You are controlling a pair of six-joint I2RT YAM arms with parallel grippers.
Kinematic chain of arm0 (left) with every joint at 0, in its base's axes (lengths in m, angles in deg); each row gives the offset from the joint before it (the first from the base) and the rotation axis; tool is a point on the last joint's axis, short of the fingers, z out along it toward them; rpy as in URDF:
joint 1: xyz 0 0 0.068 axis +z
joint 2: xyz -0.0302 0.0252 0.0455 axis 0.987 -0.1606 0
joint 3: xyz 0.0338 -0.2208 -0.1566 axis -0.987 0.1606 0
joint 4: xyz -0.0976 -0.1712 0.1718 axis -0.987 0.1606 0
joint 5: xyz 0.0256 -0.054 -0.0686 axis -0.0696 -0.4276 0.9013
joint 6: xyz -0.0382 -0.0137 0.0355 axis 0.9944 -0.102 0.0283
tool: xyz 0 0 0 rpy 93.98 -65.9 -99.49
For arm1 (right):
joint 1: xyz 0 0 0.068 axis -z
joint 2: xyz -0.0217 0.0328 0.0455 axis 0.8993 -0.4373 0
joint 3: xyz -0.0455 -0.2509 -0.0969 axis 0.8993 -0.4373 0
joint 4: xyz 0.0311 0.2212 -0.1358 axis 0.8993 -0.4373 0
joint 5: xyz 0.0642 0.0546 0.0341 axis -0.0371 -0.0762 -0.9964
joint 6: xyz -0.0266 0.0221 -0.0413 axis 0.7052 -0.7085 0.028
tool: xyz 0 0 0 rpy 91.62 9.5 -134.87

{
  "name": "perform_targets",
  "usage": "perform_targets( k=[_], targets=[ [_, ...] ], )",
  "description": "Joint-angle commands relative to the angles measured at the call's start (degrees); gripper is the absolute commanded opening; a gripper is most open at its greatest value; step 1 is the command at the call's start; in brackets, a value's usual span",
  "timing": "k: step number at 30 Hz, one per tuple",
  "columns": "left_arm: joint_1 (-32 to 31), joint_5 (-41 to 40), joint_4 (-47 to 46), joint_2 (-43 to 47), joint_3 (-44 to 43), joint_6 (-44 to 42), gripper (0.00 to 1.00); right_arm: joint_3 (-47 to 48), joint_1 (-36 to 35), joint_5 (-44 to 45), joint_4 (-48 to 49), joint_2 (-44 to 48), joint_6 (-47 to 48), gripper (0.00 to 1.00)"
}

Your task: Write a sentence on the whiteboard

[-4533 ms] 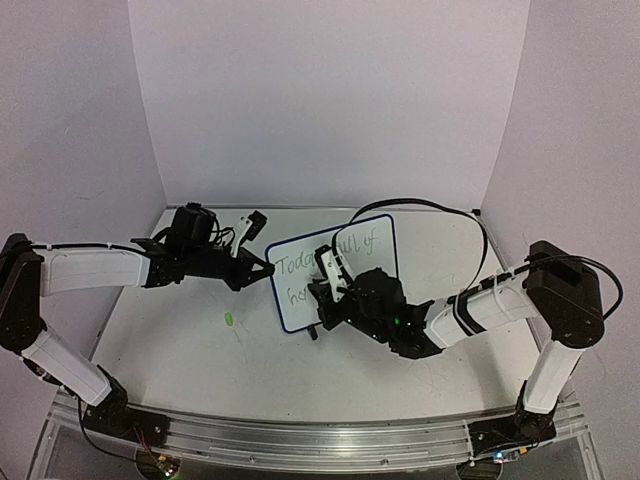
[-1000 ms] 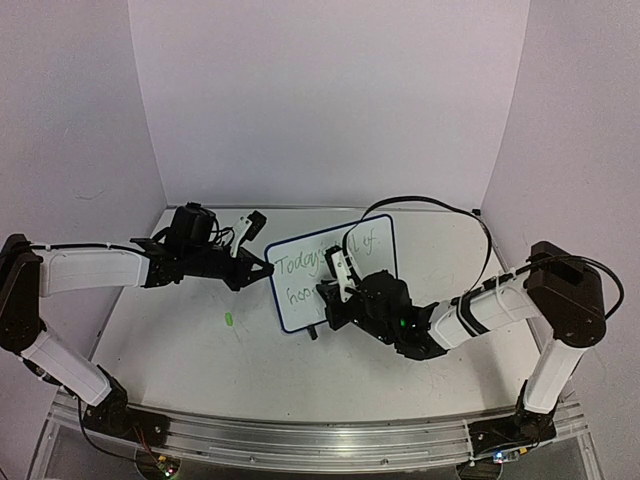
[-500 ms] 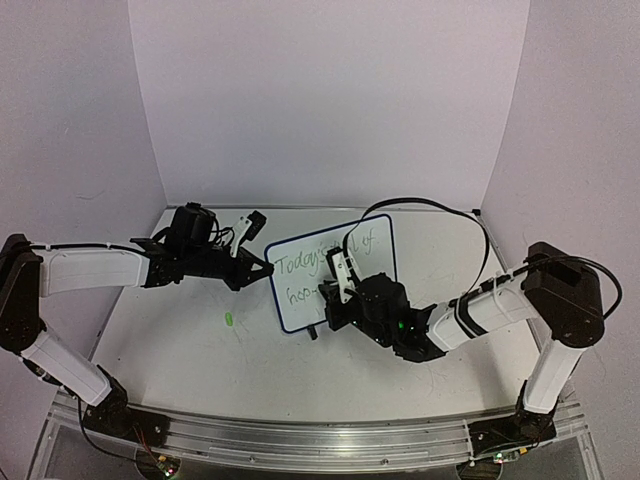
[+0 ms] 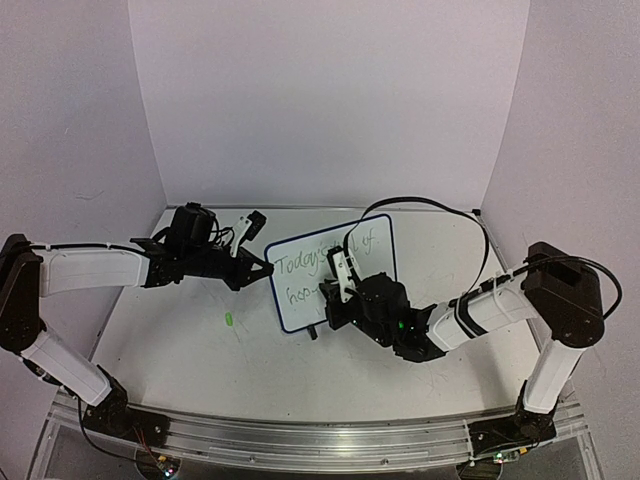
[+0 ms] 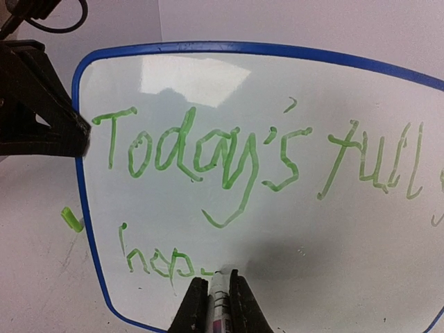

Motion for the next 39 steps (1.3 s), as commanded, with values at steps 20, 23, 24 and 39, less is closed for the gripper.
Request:
perform_targets(
  k=[20,23,24,39],
  targets=[
    [0.6,-5.7,2.4,0.3,-0.7,-5.3,0.00,2.4,0.6,-1.3,3.6,0.8,0.1,0.00],
    [0.6,-5.8,2.4,0.4,-0.7,-5.3,0.00,2.0,0.6,-1.2,4.1,1.4,-0.1,0.00],
    [0.6,-5.8,2.5,0.3,-0.7,-5.3,0.00,2.0,0.6,-1.1,4.1,1.4,-0.1,0.00],
    [0.6,-5.7,2.5,0.6,-0.6,-5.3,0.00,2.6,0.5,-2.2,1.1,-1.2,-1.1,0.00]
  ],
)
